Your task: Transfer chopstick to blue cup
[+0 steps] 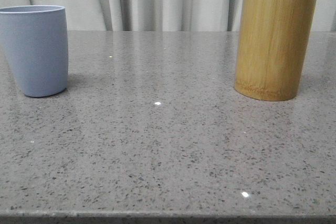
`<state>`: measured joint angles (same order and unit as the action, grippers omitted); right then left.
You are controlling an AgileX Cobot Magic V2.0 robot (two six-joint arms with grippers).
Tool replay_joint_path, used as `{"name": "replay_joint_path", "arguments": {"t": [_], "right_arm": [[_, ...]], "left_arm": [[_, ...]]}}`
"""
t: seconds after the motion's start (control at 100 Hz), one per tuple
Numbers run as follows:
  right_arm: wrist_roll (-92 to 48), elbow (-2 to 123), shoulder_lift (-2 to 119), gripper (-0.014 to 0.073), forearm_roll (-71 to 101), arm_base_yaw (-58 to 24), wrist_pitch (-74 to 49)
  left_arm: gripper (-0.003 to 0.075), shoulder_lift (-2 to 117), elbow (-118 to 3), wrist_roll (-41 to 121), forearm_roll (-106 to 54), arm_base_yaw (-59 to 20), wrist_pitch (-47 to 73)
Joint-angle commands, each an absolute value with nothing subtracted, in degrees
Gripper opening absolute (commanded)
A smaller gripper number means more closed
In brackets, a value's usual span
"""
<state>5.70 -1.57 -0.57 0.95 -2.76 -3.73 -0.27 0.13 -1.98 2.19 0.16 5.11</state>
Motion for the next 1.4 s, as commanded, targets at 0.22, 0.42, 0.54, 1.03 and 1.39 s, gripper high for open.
{"name": "replay_joint_path", "arguments": {"t": [0.22, 0.42, 0.54, 1.03, 1.39], "right_arm": [[5.53, -1.64, -1.79, -0.0061, 0.38, -2.42, 0.35], [5.53, -1.64, -1.79, -0.0061, 0.38, -2.42, 0.35], [5.53, -1.64, -1.79, -0.0061, 0.38, -2.42, 0.35], [5.48, -1.64, -1.80, -0.0061, 0.38, -2.42, 7.18], [5.48, -1.46, -1.80, -0.0061, 0.38, -2.42, 3.72]], "left_arm": [[-0.0019, -2.15, 0.67, -2.08, 1.66, 0.37, 0.69], [-0.0019, -2.15, 0.67, -2.08, 1.66, 0.37, 0.69], [-0.0019, -2.15, 0.67, -2.08, 1.66, 0.37, 0.69], [-0.0019, -2.15, 0.67, -2.08, 1.66, 0.37, -0.57], [-0.0019, -2.15, -0.07, -2.18, 1.56, 0.37, -3.33]]}}
